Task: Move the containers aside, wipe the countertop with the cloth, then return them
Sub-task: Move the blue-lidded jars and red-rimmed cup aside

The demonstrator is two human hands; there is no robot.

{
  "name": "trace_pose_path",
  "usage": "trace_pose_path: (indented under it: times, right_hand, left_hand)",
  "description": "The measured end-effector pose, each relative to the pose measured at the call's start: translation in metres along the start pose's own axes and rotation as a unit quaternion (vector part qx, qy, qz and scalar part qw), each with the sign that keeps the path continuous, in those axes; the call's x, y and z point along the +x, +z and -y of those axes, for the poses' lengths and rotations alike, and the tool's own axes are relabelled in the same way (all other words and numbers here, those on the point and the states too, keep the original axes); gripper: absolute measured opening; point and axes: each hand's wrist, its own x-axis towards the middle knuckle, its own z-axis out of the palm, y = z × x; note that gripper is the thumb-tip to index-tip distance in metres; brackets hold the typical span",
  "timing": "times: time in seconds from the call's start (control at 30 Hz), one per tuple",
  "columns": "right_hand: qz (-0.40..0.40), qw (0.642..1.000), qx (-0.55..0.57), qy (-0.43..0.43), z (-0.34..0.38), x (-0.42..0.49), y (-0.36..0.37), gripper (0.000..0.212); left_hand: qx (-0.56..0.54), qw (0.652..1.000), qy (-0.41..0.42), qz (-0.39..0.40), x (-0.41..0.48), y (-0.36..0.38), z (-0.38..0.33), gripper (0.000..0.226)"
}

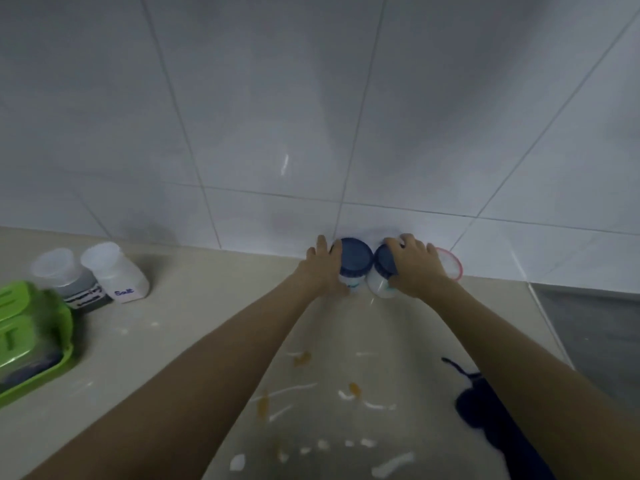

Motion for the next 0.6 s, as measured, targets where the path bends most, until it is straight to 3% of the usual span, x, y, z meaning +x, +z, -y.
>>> trace_pose_path:
  times: [0.2,0.33,0.47,0.6]
  right_hand:
    - [0.039,0.997,0.059,-0.042,-0.019,0.022,0.004,0.080]
    - [0.051,0.997,0.021,-0.061,-0.029,0.026,0.011,0.092]
    - [0.016,0.997,0.011,-0.080,-0.018,0.019,0.005,0.090]
    - [-0.002,0.983,0.158,-0.099,0.031,0.007,-0.008,0.099]
  left_hand:
    - [-0.048,0.997,0.001,-0.062,0.034,0.013,-0.022,0.084]
    - [-0.055,0.994,0.017,-0.091,0.036,0.017,-0.013,0.073]
    - [-0.065,0.993,0.004,-0.101,0.010,0.005,0.007,0.074]
    - [-0.064,0.989,-0.042,-0.126,-0.041,-0.022,0.051,0.081]
